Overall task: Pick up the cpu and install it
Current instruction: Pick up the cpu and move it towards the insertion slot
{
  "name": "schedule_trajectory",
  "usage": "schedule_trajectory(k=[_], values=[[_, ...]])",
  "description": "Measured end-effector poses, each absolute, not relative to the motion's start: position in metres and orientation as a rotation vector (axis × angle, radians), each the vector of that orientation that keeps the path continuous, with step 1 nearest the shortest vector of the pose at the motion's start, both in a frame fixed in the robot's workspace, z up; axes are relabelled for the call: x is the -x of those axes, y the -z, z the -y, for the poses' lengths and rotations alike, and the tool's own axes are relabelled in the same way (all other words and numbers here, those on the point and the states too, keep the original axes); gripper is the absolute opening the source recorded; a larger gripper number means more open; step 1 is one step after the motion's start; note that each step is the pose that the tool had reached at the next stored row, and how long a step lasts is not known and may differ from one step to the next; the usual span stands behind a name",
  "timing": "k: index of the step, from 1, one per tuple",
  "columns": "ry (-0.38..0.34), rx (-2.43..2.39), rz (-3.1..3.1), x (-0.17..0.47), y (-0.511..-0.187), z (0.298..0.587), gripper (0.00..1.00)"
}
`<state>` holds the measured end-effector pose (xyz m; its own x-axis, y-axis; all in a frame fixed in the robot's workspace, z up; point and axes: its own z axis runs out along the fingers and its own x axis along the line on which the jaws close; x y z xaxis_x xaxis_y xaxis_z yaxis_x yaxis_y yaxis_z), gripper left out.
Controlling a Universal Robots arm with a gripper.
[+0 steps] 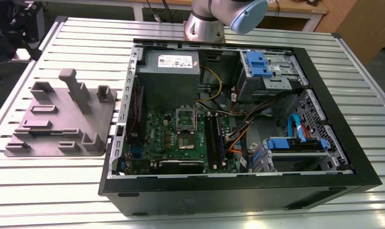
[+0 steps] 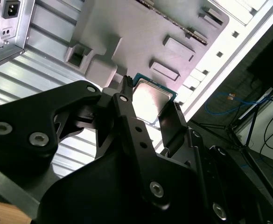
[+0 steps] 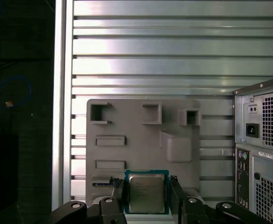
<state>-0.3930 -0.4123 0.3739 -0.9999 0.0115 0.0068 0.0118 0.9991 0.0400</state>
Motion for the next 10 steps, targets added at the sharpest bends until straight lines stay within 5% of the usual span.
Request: schedule_trajectory(k=[10], values=[[0.063,0.018,3.134,0.3884,-0.3738,0.4123,0.47]])
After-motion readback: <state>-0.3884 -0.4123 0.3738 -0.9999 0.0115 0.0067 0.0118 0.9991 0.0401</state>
